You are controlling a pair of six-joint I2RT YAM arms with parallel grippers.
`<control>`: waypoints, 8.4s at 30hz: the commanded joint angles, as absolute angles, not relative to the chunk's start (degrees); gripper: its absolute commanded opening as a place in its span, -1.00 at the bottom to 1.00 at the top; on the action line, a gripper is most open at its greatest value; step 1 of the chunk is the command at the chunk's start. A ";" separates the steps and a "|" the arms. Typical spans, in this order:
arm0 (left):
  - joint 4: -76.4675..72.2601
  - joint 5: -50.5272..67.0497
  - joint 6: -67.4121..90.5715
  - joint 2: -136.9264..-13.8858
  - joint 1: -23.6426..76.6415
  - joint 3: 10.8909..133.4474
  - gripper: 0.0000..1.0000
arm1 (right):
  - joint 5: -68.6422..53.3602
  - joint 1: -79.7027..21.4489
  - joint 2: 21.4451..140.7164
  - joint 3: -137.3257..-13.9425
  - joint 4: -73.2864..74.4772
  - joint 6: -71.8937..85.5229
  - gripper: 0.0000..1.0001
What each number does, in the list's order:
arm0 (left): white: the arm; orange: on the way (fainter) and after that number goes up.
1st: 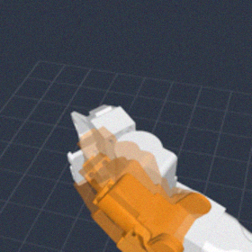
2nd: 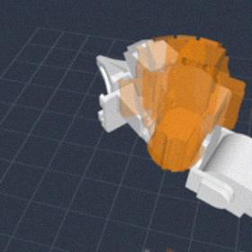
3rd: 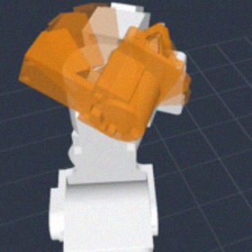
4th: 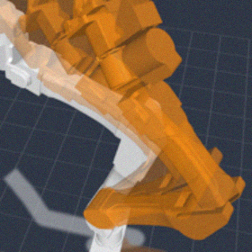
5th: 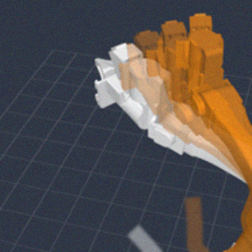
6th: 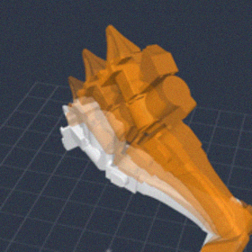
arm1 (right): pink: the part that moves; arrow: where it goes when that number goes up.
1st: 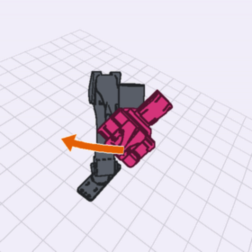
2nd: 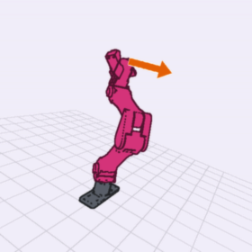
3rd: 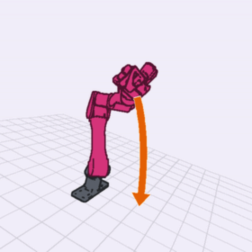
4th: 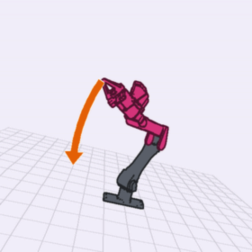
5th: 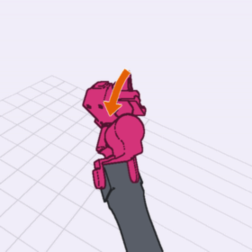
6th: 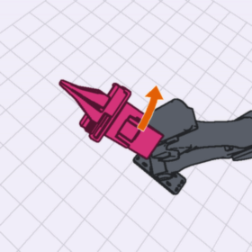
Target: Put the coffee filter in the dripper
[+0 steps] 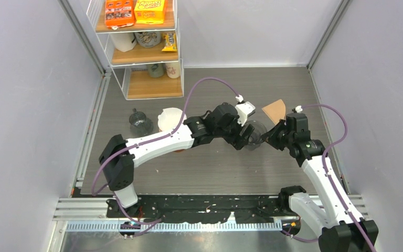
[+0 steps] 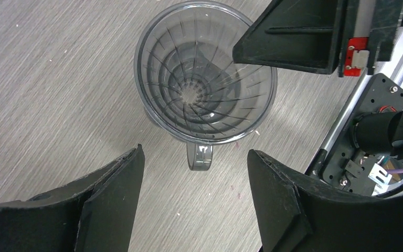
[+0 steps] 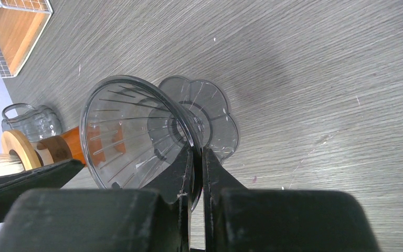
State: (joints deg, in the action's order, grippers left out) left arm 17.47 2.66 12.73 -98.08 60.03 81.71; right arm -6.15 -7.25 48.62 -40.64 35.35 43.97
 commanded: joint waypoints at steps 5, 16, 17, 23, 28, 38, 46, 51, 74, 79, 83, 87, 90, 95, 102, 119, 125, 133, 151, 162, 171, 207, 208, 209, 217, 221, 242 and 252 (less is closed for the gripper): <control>16.46 1.65 11.30 -100.12 60.58 85.09 0.46 | -6.66 -7.25 46.30 -42.37 33.89 46.01 -0.89; 15.51 0.46 11.43 -100.45 60.86 84.39 0.18 | -9.49 -7.32 46.63 -42.36 33.12 46.33 -0.89; 15.47 0.52 11.43 -100.46 60.89 84.38 0.17 | -9.49 -7.26 46.42 -42.34 33.00 46.48 -0.89; 15.36 -1.49 11.16 -100.74 60.99 84.21 0.10 | -10.61 -7.29 45.93 -42.62 32.91 46.72 -0.90; 15.33 -3.15 10.28 -101.14 61.29 84.79 0.07 | -11.88 -7.24 45.65 -42.77 32.62 46.92 -0.90; 16.02 -7.53 9.16 -101.34 61.89 85.12 0.00 | -13.41 -7.30 44.66 -43.00 32.37 46.97 -0.90; 13.60 -6.65 10.35 -100.60 62.05 84.55 -0.26 | -14.18 -7.30 44.60 -42.77 32.53 46.64 -0.89; 12.92 -7.50 10.91 -100.76 62.02 84.73 -0.62 | -14.54 -7.31 44.34 -42.74 32.46 46.30 -0.90; 7.84 -12.97 8.27 -93.07 62.01 79.25 -1.00 | 4.90 -7.22 34.37 -47.23 36.41 42.43 0.91; 9.93 -14.24 6.28 -90.53 61.78 81.57 -1.00 | 14.97 -7.21 31.13 -46.45 38.83 41.86 0.91; 12.49 -15.06 6.20 -86.85 59.67 84.11 -1.00 | 17.72 -7.17 30.32 -45.05 39.06 40.23 0.91; 17.59 -15.35 6.88 -82.76 56.85 87.72 -1.00 | 18.40 -7.23 30.92 -43.72 37.83 37.19 0.91; 19.31 -18.16 6.51 -78.09 55.21 88.05 -1.00 | 18.79 -7.21 31.52 -41.82 36.16 35.68 0.91; 23.89 -23.48 8.73 -71.15 49.93 86.39 -1.00 | 19.00 -7.21 32.23 -39.17 32.82 34.64 0.91; 30.18 -30.82 16.89 -60.74 38.26 77.73 -1.00 | 18.39 -7.22 32.76 -35.77 28.06 32.15 0.91; 31.00 -20.59 28.99 -57.17 12.93 58.77 -1.00 | 18.25 -7.25 33.50 -33.88 27.18 29.90 0.91; 29.99 -19.05 28.23 -60.93 11.63 58.42 -1.00 | 17.48 -7.21 34.58 -34.00 27.25 29.17 0.91; 23.56 -18.42 27.29 -60.04 11.34 53.21 -1.00 | 16.65 -7.23 35.49 -34.10 27.28 28.67 0.91; 20.47 -18.52 24.91 -59.15 10.64 49.27 -1.00 | 15.60 -7.21 36.58 -34.61 27.51 27.91 0.91; 21.67 -19.27 25.41 -60.18 10.46 49.66 -1.00 | 15.37 -7.22 36.74 -34.63 27.47 27.80 0.91; 21.80 -19.87 25.64 -59.85 10.14 48.87 -0.89 | 15.37 -7.25 36.67 -34.71 27.51 27.65 0.91; 24.44 -17.61 26.60 -57.49 10.02 49.51 0.56 | 15.64 -7.21 35.88 -34.79 27.50 27.70 0.91; 24.96 -17.58 26.93 -56.68 10.02 49.49 0.74 | 15.73 -7.21 35.87 -34.80 27.68 27.73 0.91; 25.44 -17.56 27.39 -55.55 10.04 49.42 0.92 | 16.08 -7.30 35.86 -34.85 27.73 27.98 0.91; 29.05 -15.57 29.53 -43.39 10.02 49.41 0.99 | 17.71 -7.17 35.78 -34.85 28.26 28.95 0.91; 29.74 -11.49 29.81 -37.02 10.02 48.72 0.99 | 18.42 -7.25 36.93 -35.43 29.04 29.31 0.91; 29.31 -7.37 28.98 -26.41 10.02 42.54 0.99 | 14.11 -3.43 62.48 -49.88 29.12 25.81 0.91; 30.24 -17.39 30.22 -24.49 10.02 40.63 0.99 | 9.64 2.45 95.11 -71.96 29.95 22.05 0.93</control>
State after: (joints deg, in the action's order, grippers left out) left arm 30.20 -11.94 29.65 -24.88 10.37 40.97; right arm 10.39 1.85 86.94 -62.57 30.30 25.02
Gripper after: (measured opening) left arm 0.994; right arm 0.961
